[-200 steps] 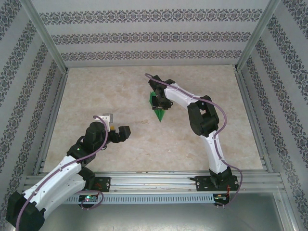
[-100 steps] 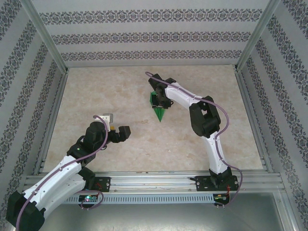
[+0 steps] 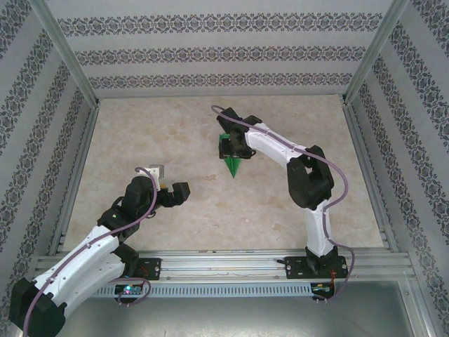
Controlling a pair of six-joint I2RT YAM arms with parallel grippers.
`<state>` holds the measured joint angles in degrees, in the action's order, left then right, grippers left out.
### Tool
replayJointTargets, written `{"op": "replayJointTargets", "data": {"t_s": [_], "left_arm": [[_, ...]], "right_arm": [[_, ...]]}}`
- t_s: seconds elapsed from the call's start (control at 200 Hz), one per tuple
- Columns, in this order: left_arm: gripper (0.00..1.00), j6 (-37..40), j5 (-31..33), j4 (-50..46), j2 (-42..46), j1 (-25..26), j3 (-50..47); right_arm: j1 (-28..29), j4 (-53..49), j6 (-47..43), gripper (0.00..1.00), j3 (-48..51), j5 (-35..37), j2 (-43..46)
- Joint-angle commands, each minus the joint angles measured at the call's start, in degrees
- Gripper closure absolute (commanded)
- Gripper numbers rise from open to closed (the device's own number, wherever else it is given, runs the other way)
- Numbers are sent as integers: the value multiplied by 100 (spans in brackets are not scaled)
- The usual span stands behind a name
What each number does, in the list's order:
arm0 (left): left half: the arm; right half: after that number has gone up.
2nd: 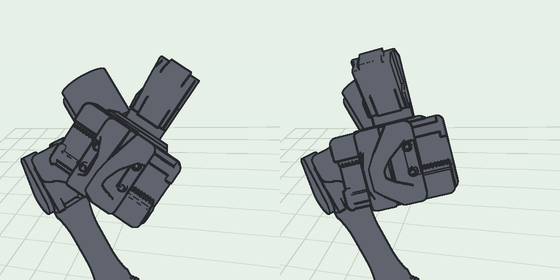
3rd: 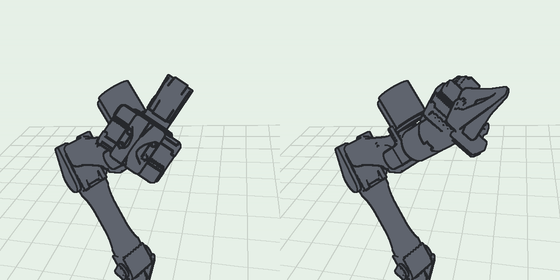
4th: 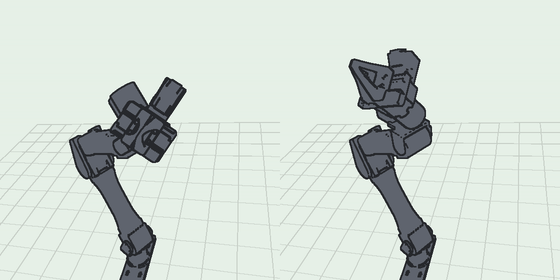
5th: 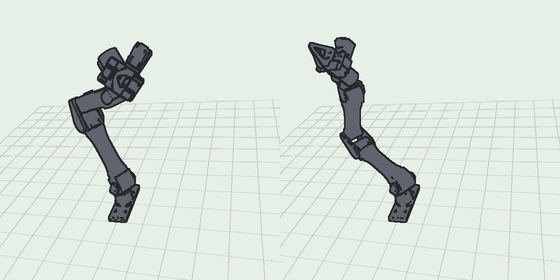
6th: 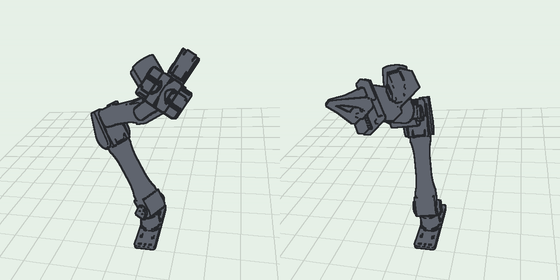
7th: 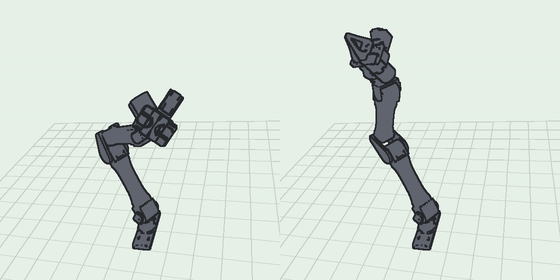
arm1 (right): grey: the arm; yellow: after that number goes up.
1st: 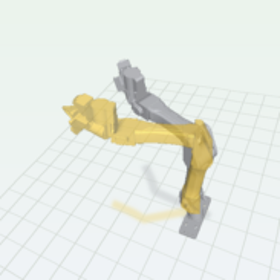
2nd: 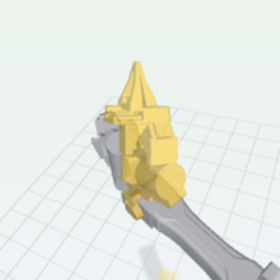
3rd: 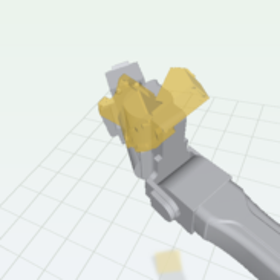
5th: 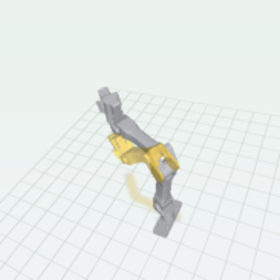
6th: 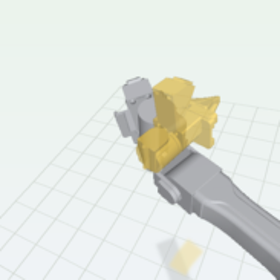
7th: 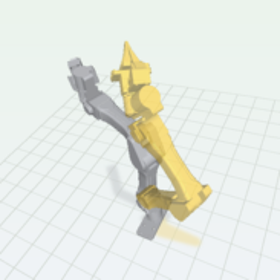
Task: Fold a paper plane with a square sheet of paper (fold left side to right side)
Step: Place the paper plane at the center of the table, then reset both arms
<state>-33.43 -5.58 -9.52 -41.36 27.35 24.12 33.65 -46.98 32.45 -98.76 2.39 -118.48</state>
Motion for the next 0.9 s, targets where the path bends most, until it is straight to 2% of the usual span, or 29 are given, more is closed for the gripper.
{"op": "replayJointTargets", "data": {"t_s": [0.0, 0.095, 0.13, 0.14, 0.165, 0.37, 0.595, 0.739, 0.899], "left_arm": [[0, -219, 49, -14, -76, -150, 145], [0, -314, 54, 55, -175, -201, 161], [0, -351, 66, 86, -203, -224, 159], [0, -362, 73, 89, -209, -231, 162], [0, -381, 82, 96, -230, -251, 176], [0, -342, 105, -98, -259, -388, 336], [0, 38, 177, -665, -245, -571, 652], [0, 330, 303, -864, -232, -752, 767], [0, 754, 394, -979, -261, -1066, 877]], "right_arm": [[45, 311, -175, 31, 390, 136, 614], [45, 508, -228, 19, 793, 67, 1048], [42, 567, -254, 11, 955, 3, 1225], [40, 585, -256, 4, 995, -14, 1280], [30, 629, -281, 2, 1124, -69, 1413], [-126, 911, -394, 2, 2315, -128, 2720], [-451, 1099, -731, 2, 3493, 75, 4221], [-978, 1387, -983, 2, 4419, 392, 5359], [-2002, 1842, -1341, 2, 5359, 479, 6377]]}}
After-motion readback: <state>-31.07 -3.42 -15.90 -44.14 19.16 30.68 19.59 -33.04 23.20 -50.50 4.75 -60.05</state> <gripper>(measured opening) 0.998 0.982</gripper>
